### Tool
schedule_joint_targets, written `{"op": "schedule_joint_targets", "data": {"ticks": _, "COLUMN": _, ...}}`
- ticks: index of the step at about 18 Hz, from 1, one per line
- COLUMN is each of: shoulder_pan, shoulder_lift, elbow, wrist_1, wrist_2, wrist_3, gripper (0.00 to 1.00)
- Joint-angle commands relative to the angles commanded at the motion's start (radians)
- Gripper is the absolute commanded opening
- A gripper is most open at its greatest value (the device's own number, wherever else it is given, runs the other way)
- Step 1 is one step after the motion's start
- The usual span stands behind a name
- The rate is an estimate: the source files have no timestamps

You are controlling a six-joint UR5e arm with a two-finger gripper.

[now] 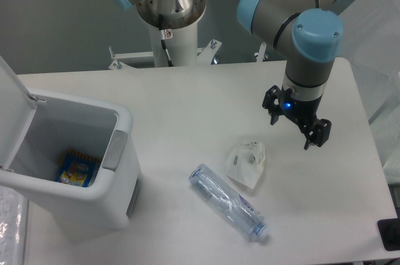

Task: Place the trash in the trash can
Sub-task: 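Move the gripper down over the crumpled white tissue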

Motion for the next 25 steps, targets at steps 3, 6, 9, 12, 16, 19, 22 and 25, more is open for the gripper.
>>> {"op": "schedule_joint_targets", "data": {"ticks": 3, "shoulder_pan": -0.002, "shoulder_lift": 0.0, "elbow": -0.009, "wrist_1": 0.003, "wrist_2": -0.006, "wrist_3": -0.002, "gripper": 1.0}}
{"op": "schedule_joint_targets", "data": {"ticks": 6, "shoulder_pan": -0.006, "shoulder_lift": 0.0, "elbow": -0.024, "wrist_1": 0.03, "wrist_2": -0.014, "wrist_3": -0.018, "gripper": 1.0}}
{"op": "schedule_joint_targets", "data": {"ticks": 9, "shoulder_pan": -0.029, "shoulder_lift": -0.002, "elbow": -0.084, "wrist_1": 0.142, "wrist_2": -0.034, "wrist_3": -0.078, "gripper": 1.0}}
{"op": "schedule_joint_targets", "data": {"ticks": 12, "shoulder_pan": -0.029, "shoulder_lift": -0.002, "elbow": -0.146, "wrist_1": 0.213, "wrist_2": -0.057, "wrist_3": -0.142, "gripper": 1.0}}
{"op": "schedule_joint_targets", "data": {"ticks": 16, "shoulder_pan": -0.055, "shoulder_lift": -0.018, "elbow": -0.167, "wrist_1": 0.213, "wrist_2": -0.048, "wrist_3": -0.225, "gripper": 1.0}}
{"op": "schedule_joint_targets", "data": {"ticks": 19, "shoulder_pan": -0.08, "shoulder_lift": -0.043, "elbow": -0.19, "wrist_1": 0.216, "wrist_2": -0.046, "wrist_3": -0.299, "gripper": 1.0}}
{"op": "schedule_joint_targets", "data": {"ticks": 22, "shoulder_pan": -0.103, "shoulder_lift": -0.061, "elbow": -0.199, "wrist_1": 0.218, "wrist_2": -0.032, "wrist_3": -0.305, "gripper": 1.0}}
{"op": "schedule_joint_targets", "data": {"ticks": 25, "shoulder_pan": -0.106, "shoulder_lift": -0.061, "elbow": -0.224, "wrist_1": 0.235, "wrist_2": 0.05, "wrist_3": -0.304, "gripper": 1.0}}
